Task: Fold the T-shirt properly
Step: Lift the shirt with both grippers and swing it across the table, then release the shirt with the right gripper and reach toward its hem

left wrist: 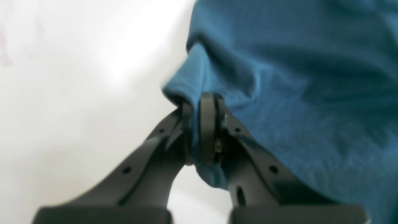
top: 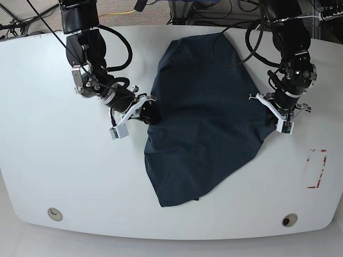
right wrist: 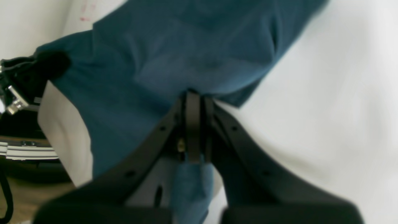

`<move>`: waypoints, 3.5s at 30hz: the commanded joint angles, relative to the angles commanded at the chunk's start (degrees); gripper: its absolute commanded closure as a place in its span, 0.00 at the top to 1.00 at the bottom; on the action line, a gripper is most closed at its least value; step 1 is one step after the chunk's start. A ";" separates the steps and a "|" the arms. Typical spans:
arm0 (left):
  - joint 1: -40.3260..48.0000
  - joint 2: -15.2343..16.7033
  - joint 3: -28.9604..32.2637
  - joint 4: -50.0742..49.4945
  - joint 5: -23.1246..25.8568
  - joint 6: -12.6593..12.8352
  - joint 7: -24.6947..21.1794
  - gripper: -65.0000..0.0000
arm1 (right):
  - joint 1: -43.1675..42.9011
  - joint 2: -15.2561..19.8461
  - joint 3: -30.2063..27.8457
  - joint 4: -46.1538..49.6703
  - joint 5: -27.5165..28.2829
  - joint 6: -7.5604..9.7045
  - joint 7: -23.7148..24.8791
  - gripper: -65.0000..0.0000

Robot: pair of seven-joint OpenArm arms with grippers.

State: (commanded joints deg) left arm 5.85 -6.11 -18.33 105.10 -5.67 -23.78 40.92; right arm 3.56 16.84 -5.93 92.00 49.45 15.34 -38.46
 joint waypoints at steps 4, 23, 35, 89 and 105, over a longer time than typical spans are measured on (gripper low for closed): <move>-1.93 -2.37 0.00 4.31 -0.18 0.00 3.78 0.00 | 3.60 0.70 0.00 -0.09 -0.09 0.00 0.00 0.00; -28.22 -9.58 0.09 7.56 0.00 0.09 12.66 0.00 | 28.04 7.65 -0.35 -3.87 0.26 3.43 -0.97 0.00; -46.15 -15.38 1.05 8.18 -0.26 0.00 18.81 0.00 | 47.47 8.88 -0.44 -10.29 0.35 7.82 -7.21 0.00; -48.62 -15.38 9.49 10.11 -0.44 -9.49 34.29 0.00 | 23.56 8.26 12.48 -8.88 -0.09 8.79 -8.18 0.00; -2.37 -15.47 1.76 10.02 -0.09 -15.21 20.13 0.00 | 8.70 5.10 13.01 -3.25 -0.09 8.79 -8.18 0.00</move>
State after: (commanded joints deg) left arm 3.47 -21.58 -16.57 115.12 -5.76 -38.99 61.05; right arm 12.26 21.93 7.08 88.75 49.36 24.13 -46.64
